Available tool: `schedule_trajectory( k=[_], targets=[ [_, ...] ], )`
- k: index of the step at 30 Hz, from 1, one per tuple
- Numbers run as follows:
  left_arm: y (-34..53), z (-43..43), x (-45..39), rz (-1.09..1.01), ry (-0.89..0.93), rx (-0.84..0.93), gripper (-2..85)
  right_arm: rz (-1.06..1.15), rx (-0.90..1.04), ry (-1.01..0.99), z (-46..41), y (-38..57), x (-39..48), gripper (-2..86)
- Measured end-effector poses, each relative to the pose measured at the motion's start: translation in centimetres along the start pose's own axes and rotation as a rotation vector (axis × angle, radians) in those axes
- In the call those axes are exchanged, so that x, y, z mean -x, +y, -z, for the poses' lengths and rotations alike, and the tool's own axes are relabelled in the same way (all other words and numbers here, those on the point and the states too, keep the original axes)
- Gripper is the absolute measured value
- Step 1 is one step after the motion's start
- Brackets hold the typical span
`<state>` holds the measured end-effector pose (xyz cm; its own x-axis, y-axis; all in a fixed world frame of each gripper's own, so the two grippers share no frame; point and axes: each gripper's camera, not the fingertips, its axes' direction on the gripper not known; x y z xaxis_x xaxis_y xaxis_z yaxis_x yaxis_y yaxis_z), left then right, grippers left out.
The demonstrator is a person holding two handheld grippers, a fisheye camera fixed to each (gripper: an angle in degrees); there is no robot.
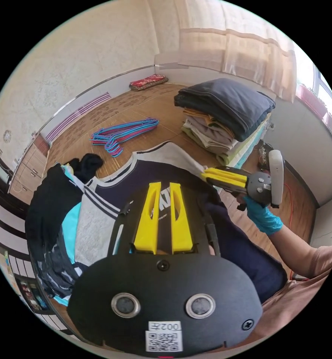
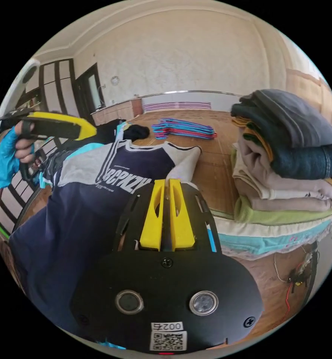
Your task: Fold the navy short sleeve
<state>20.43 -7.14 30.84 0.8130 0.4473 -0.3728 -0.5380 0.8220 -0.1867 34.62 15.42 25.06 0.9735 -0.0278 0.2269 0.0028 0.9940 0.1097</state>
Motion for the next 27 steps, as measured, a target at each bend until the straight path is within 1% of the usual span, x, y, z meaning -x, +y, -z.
schedule_trajectory(
  k=[7,12,17,21,23,27],
  targets=[
    [-5.6,-7.0,-2.9,-0.113,0.163,0.012,2.9,0.055,0.049,-0.089,-1.0,0.6,1.3,0.5],
    [-8.7,-11.8,-5.0,-0.154,0.150,0.064,5.4,0.128,0.095,-0.066,-2.3,0.7,3.3,0.5],
    [-10.2,-15.2,-7.8,-0.236,0.168,0.100,5.8,0.140,0.115,-0.057,-3.3,0.7,4.3,0.5],
    [-10.8,-17.6,-9.6,-0.284,0.147,0.186,6.1,0.149,0.115,-0.042,-3.8,0.5,5.0,0.6],
    [-10.7,-17.9,-9.9,-0.284,0.107,0.203,5.7,0.146,0.119,-0.046,-4.1,0.4,5.2,0.7],
    [-11.1,-17.4,-10.0,-0.272,0.104,0.178,0.5,0.147,0.123,-0.040,-4.8,-0.1,5.8,1.3]
  ],
)
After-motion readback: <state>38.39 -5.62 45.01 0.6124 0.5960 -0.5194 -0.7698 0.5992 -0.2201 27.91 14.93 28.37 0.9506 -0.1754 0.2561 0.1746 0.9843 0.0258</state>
